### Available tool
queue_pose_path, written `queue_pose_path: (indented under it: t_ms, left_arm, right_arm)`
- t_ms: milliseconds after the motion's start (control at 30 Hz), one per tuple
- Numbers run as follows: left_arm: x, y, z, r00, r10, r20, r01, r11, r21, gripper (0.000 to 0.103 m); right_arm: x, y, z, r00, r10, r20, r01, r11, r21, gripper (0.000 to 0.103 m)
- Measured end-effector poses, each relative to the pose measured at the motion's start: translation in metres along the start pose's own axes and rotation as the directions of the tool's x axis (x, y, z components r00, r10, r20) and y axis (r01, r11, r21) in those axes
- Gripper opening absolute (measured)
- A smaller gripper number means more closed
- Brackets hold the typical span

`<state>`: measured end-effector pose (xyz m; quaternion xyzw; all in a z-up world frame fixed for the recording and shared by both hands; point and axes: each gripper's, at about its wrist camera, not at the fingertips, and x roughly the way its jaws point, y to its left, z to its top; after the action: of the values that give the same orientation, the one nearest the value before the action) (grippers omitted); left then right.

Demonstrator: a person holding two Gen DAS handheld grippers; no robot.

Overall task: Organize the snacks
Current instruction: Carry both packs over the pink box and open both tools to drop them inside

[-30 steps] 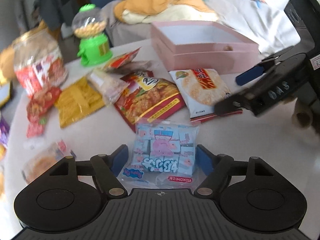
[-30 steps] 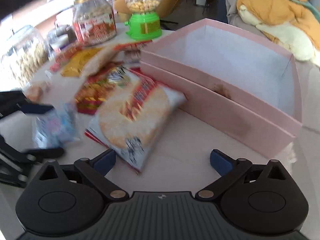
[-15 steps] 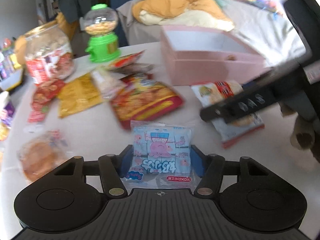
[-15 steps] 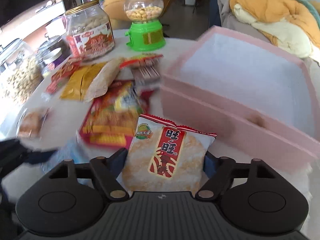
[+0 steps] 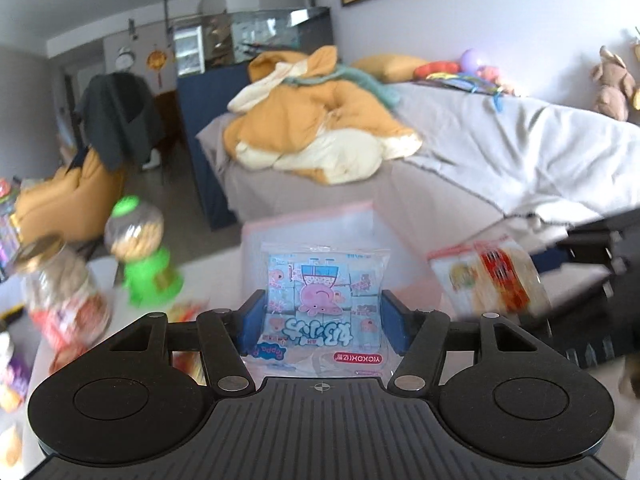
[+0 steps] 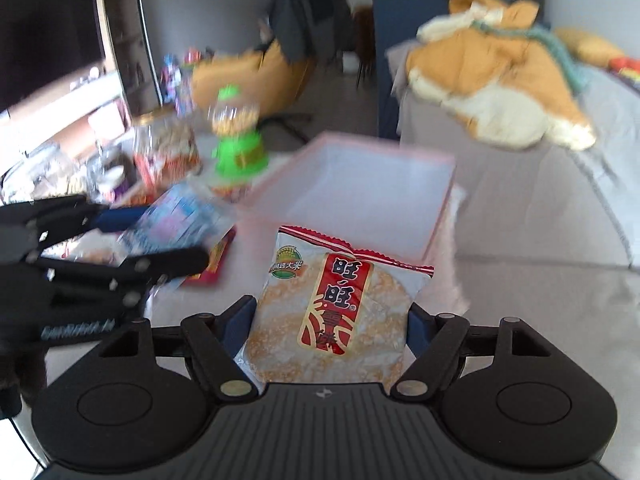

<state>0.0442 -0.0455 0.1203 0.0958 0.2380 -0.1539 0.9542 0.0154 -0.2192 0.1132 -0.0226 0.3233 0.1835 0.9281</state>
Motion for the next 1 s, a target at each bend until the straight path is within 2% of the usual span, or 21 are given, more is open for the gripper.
queue_pose_path:
  t_ms: [100,167,267,333,433,500,633,733,800,900,1000]
  left_arm:
    - [0.035,0.001,0.020,1.000,0.006,0.015,-0.006,1.000,-0.007,0.066]
    - [0.068,0.005,0.024,1.000,-0.018,-0.014,0.017,0.999,-0.047,0.066]
    - [0.127,0.025,0.019,0.983,-0.152,-0.105,0.131,0.974,-0.185,0.066]
    - [0.143,0.040,0.013,0.980,-0.175,-0.099,0.141,0.948,-0.287,0.061]
    - [0.118,0.065,0.006,0.986,-0.165,0.031,0.165,0.913,-0.372,0.060]
    - [0.096,0.079,0.002,0.985,-0.157,0.069,0.171,0.905,-0.389,0.060]
    - [0.069,0.098,-0.010,0.995,-0.098,0.006,0.095,0.943,-0.320,0.060]
    - [0.052,0.109,-0.031,0.997,-0.065,-0.042,0.049,0.950,-0.307,0.060]
    - [0.036,0.119,-0.049,0.997,-0.040,-0.063,0.019,0.952,-0.305,0.060]
    - [0.007,0.139,-0.076,0.996,0.026,-0.087,-0.051,0.954,-0.296,0.060]
    - [-0.018,0.155,-0.102,0.987,0.120,-0.109,-0.148,0.943,-0.299,0.060]
  right_arm:
    - [0.001,-0.007,0.000,1.000,-0.021,0.020,0.021,1.000,-0.008,0.076]
    - [0.008,-0.011,-0.003,1.000,-0.018,0.007,0.018,1.000,-0.001,0.076]
    - [0.022,-0.018,-0.007,1.000,-0.007,-0.022,0.008,1.000,0.020,0.076]
    - [0.031,-0.022,-0.008,0.999,-0.009,-0.038,0.011,1.000,0.030,0.076]
    - [0.036,-0.028,-0.008,0.999,-0.028,-0.037,0.029,0.999,0.036,0.076]
    - [0.033,-0.028,-0.001,0.999,-0.051,0.003,0.051,0.999,0.014,0.076]
    - [0.041,-0.028,0.048,0.996,-0.050,0.077,0.048,0.999,0.026,0.076]
    - [0.080,-0.028,0.099,0.999,0.010,0.039,-0.012,0.998,0.066,0.077]
    - [0.108,-0.029,0.124,1.000,-0.002,0.006,0.001,0.996,0.091,0.077]
    - [0.133,-0.023,0.136,0.995,-0.101,-0.024,0.102,0.991,0.081,0.078]
    - [0.136,-0.012,0.128,0.997,-0.070,-0.046,0.073,0.994,0.083,0.080]
